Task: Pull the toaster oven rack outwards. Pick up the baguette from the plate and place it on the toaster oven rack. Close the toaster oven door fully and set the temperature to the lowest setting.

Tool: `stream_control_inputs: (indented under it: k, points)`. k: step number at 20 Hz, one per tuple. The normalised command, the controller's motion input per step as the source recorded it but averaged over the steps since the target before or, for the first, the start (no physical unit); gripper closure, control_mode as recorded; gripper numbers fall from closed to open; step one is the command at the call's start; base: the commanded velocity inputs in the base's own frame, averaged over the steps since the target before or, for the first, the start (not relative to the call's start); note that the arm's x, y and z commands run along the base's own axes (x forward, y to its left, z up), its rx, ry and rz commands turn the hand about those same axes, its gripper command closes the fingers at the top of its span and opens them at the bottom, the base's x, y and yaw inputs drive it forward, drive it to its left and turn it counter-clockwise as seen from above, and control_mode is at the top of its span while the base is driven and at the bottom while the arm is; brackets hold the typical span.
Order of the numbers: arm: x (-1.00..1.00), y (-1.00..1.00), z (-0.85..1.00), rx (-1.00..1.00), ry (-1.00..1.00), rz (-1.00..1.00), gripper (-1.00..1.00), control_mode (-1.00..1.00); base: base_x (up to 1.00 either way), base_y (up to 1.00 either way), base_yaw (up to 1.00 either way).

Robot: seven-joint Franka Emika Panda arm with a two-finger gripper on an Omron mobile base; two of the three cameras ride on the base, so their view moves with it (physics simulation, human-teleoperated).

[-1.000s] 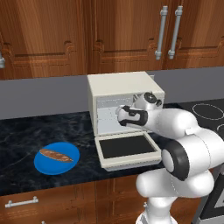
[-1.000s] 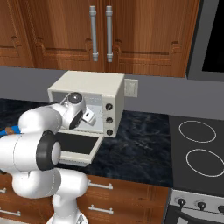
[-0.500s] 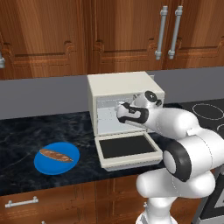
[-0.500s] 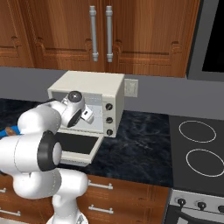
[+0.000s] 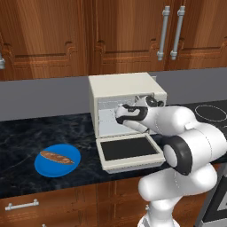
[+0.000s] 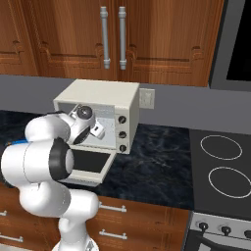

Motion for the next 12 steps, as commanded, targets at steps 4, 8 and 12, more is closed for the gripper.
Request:
stream_control_inputs:
  k: [4, 8, 12]
  points:
    - [0.16, 0.00, -0.01, 0.04, 0.04, 0.00, -1.00, -1.00, 0.00, 0.00, 0.00]
    - [0.25, 0.00, -0.14, 0.03, 0.03, 0.00, -1.00, -1.00, 0.00, 0.00, 0.00]
    - [0.31, 0.00, -0.17, 0.00, 0.04, 0.00, -1.00, -1.00, 0.00, 0.00, 0.00]
